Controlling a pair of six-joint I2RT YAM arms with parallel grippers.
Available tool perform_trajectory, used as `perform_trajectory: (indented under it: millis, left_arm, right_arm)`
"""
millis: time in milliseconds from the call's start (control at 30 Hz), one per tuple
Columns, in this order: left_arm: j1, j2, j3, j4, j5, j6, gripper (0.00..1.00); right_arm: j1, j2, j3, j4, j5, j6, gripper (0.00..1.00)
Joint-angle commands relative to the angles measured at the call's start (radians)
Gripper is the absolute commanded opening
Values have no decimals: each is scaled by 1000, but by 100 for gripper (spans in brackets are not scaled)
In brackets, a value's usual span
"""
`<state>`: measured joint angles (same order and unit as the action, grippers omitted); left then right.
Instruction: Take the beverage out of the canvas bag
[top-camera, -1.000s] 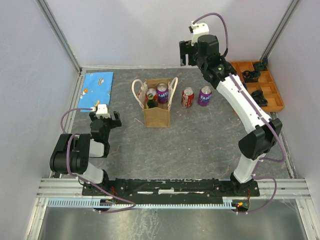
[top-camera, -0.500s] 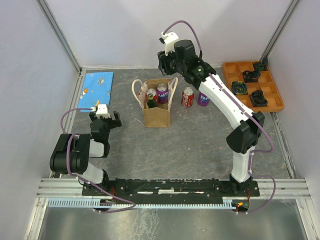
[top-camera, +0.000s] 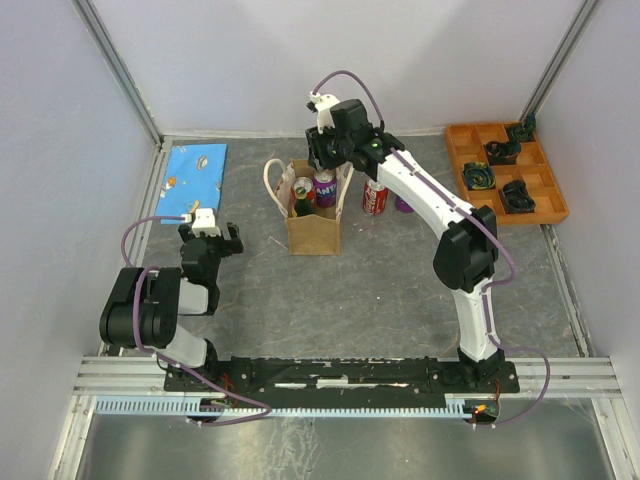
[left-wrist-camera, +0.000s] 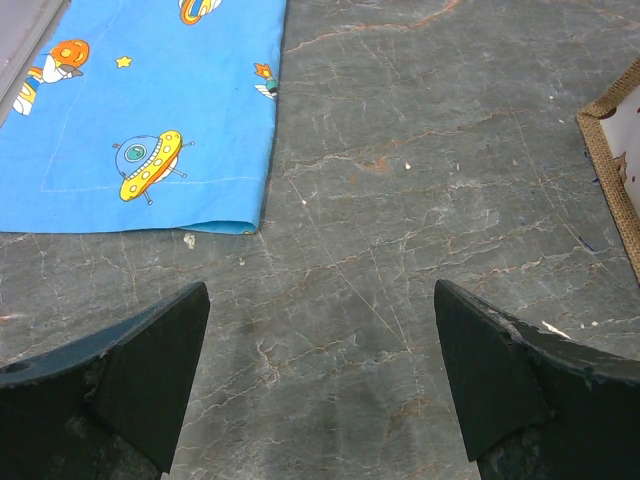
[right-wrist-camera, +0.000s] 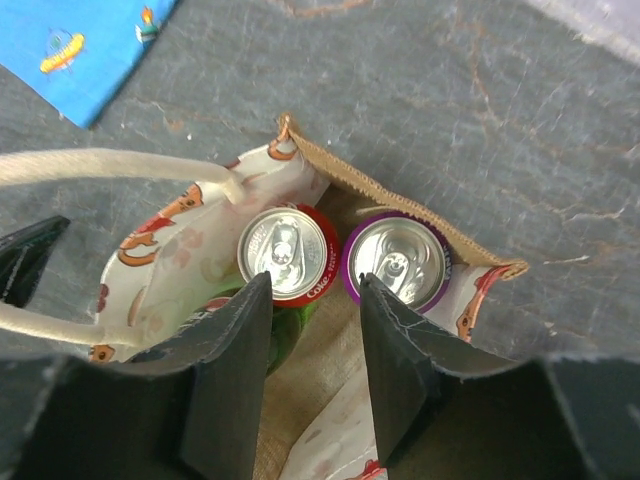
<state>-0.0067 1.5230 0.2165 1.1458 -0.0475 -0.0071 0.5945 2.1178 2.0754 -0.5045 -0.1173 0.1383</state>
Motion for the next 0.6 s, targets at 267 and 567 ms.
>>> perform_trajectory:
  millis: [267,567]
  left_arm:
    - [-1,-2,21,28,-2,-8,99]
    - [1,-2,21,29,-2,-8,99]
  right_arm:
    - [-1,75,51,-19,52,24,63]
    - [-2,110,57,-26,138,24,77]
